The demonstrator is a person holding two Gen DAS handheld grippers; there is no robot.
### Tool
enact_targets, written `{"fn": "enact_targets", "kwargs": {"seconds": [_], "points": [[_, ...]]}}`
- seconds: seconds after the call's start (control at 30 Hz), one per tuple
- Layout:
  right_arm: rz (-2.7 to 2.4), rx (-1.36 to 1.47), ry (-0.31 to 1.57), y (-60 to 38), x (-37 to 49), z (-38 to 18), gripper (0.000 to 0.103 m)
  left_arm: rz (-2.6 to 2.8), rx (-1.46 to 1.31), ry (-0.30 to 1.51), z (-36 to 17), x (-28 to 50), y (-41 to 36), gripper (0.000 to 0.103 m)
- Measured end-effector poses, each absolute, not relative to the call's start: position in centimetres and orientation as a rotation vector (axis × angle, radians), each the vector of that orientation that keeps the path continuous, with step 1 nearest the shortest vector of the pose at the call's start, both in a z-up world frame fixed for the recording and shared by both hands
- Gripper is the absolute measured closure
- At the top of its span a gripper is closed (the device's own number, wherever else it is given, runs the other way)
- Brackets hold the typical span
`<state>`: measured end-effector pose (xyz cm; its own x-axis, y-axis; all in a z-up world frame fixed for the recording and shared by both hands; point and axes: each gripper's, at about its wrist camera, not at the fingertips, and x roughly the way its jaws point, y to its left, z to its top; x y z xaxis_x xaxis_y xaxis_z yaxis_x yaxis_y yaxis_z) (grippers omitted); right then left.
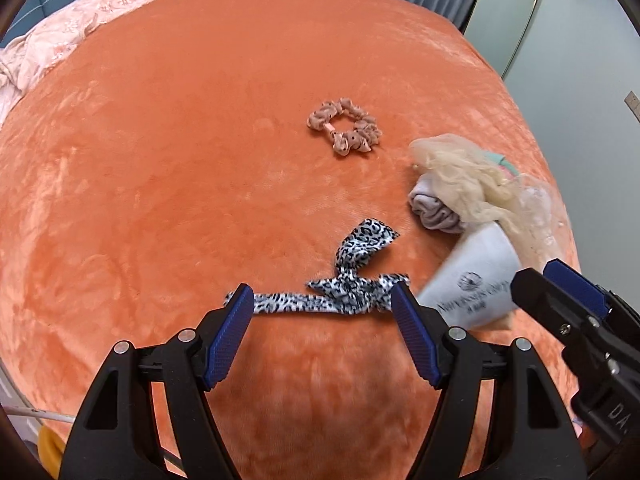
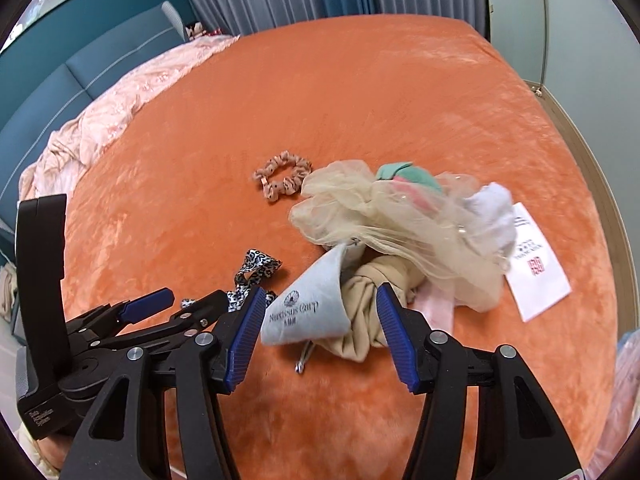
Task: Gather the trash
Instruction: 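Grasp the white bag's string with the right tool while the left tool grasps the leopard ribbon, then carry bag and ribbon to the bin and open both tools inside it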
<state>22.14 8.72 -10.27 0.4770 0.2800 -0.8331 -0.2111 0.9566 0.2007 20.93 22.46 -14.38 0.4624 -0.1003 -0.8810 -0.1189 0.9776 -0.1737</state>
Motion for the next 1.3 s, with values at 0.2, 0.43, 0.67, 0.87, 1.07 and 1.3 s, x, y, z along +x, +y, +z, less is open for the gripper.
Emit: {"fn": "enact_targets", "kwargs": {"seconds": [0.2,0.43,0.67,0.87,1.07,1.3], "points": [[0.305,0.074,1.093,9.0,23.1,-12.4,0.075,-0.011,-0.231,1.118,-16.1,22.5,21.9,0.038],[0.34,0.091,1.103,8.9,22.3,-12.4,0.098,-0.053,-0.26,1.154,-17.3,23.1,21.4,0.077],[0.363,0.116,1.051,8.3,20.1,-9.9,0.099,-0.07,-0.257,1.102,-15.4,21.3,21.1,0.089],[0.348,0.152,0.973,6.1,18.3,-6.4,0.099,-0.099,-0.258,1.025,-11.1,19.2,20.4,0.089],[0.3,0.201,0.857,2.2,16.0,-1.5,0.099,-0.151,-0.236,0.945,-6.1,17.0,18.1,0.089],[0.206,0.262,0.709,-4.9,13.3,4.0,0.1,-0.273,-0.161,0.847,0.4,15.1,12.1,0.089]]}}
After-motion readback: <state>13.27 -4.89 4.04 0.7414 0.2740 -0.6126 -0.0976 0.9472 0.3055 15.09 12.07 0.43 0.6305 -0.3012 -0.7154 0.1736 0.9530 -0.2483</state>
